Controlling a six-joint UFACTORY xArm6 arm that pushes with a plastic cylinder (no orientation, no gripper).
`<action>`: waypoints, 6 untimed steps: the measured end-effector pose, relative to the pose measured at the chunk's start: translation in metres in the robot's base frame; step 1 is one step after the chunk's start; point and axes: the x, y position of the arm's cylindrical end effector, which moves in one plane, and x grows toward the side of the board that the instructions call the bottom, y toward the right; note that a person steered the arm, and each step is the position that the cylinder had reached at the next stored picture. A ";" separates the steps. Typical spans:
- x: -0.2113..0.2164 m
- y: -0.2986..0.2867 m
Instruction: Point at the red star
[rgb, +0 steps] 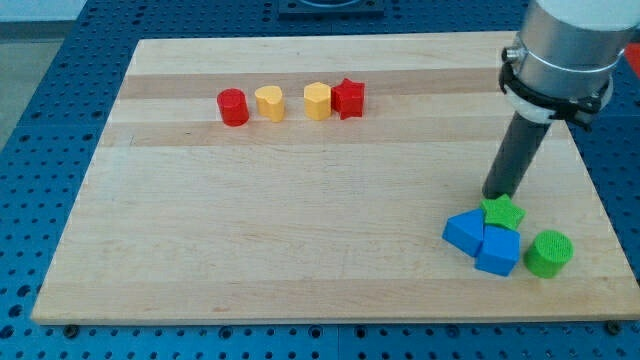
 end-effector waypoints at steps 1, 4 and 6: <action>0.000 0.001; -0.139 -0.029; -0.195 -0.149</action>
